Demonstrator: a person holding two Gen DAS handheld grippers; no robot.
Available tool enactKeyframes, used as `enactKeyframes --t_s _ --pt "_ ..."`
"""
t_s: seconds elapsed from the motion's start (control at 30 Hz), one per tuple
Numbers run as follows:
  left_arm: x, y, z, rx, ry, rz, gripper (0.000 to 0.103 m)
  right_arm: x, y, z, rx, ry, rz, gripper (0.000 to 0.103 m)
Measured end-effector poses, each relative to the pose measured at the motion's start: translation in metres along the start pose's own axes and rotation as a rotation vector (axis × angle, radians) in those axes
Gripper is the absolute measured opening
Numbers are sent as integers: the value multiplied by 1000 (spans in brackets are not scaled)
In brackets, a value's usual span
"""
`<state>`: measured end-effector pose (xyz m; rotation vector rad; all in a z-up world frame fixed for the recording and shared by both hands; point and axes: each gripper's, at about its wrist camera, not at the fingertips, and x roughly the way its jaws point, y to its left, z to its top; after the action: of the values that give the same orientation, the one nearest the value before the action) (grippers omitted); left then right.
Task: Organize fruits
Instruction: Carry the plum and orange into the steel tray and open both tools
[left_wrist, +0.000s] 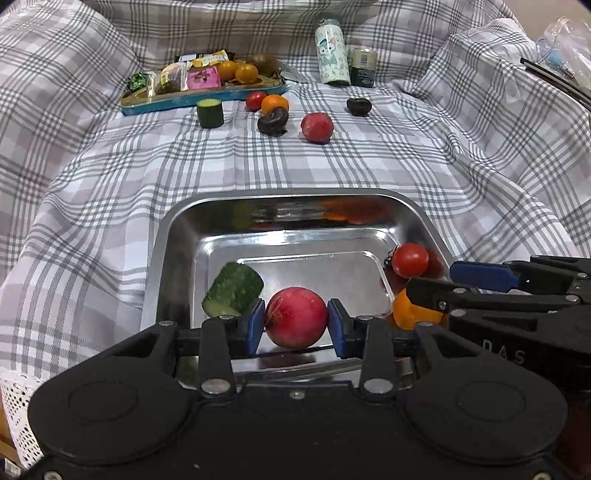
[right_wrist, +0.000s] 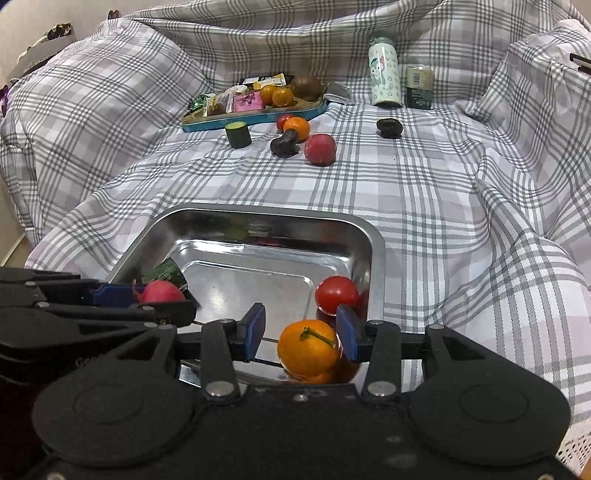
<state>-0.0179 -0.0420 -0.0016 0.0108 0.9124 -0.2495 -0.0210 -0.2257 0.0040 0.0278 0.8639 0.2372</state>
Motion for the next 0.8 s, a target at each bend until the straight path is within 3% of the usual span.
enactKeyframes --t_s 0.8 --pt "-5 4 2 -38 -28 20 48 2 -1 -1 8 -8 -1 45"
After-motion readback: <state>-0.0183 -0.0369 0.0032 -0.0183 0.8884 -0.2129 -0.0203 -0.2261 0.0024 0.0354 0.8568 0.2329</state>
